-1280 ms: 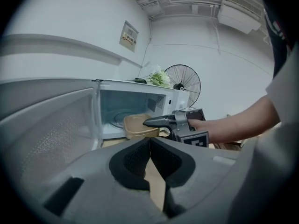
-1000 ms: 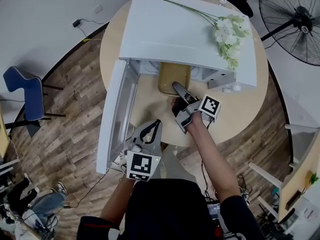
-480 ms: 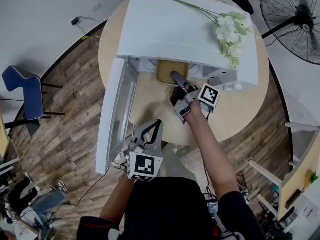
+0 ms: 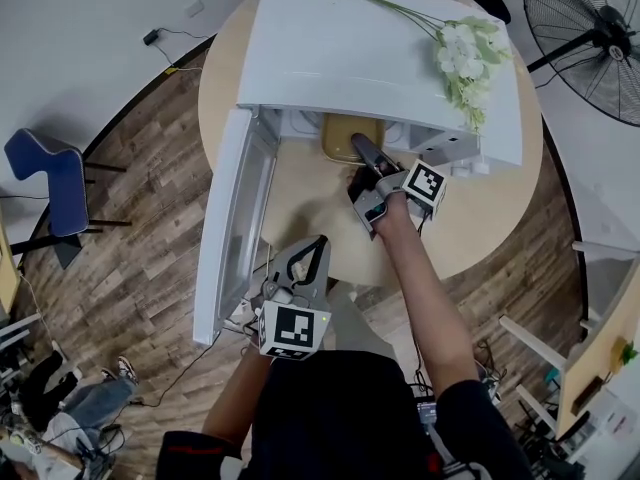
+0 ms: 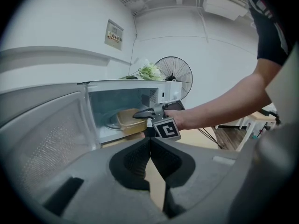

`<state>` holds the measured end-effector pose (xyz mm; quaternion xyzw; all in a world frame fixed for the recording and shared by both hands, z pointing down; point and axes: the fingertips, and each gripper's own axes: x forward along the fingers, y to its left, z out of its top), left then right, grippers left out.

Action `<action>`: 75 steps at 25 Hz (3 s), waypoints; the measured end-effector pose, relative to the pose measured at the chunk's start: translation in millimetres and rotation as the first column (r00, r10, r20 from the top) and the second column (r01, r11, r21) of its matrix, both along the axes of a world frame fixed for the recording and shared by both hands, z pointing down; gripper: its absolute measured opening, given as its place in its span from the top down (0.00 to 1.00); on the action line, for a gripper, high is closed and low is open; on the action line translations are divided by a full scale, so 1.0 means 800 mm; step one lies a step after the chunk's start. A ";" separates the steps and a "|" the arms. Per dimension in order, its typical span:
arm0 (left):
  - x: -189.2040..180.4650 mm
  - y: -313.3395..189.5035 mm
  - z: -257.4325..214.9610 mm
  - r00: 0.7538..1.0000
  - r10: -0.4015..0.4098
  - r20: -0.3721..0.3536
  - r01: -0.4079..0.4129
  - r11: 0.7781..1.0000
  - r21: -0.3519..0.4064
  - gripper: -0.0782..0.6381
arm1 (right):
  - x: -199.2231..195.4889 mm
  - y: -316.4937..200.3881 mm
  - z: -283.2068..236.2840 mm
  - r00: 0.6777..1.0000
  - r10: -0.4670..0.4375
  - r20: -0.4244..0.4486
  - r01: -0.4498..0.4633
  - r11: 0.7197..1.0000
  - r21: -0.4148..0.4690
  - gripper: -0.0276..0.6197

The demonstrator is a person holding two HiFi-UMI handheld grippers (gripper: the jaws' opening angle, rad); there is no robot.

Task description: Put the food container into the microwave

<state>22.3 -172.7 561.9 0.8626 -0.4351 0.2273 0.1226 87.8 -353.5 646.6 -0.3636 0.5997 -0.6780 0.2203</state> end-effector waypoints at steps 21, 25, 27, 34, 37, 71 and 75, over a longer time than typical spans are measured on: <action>0.015 0.009 -0.012 1.000 0.023 -0.003 -0.023 1.000 0.022 0.87 | 0.026 0.045 -0.016 0.972 -0.106 -0.210 0.139 0.979 0.147 0.48; 0.007 0.001 -0.013 1.000 -0.014 -0.010 0.014 1.000 -0.002 0.87 | 0.032 0.061 -0.026 0.921 -0.134 -0.365 0.213 0.959 0.185 0.49; 0.005 -0.004 -0.017 1.000 -0.024 -0.013 0.024 1.000 0.004 0.87 | 0.029 0.068 -0.029 0.875 -0.167 -0.455 0.280 0.940 0.194 0.49; 0.006 -0.009 -0.019 0.999 -0.035 -0.011 0.035 0.999 0.022 0.87 | 0.009 0.077 -0.034 0.588 -0.202 -0.784 0.509 0.845 0.164 0.76; 0.004 -0.011 -0.019 0.999 -0.038 -0.014 0.039 0.999 0.026 0.87 | 0.001 0.077 -0.030 0.474 -0.194 -0.859 0.567 0.813 0.129 0.84; -0.026 -0.038 -0.007 0.998 -0.067 -0.015 0.067 0.998 -0.003 0.87 | -0.007 -0.014 -0.011 0.262 -0.110 -0.959 0.595 0.800 0.071 0.94; -0.041 -0.047 -0.014 0.997 -0.079 -0.004 0.079 0.997 0.013 0.87 | -0.006 -0.005 -0.016 0.276 -0.117 -0.954 0.592 0.803 0.073 0.94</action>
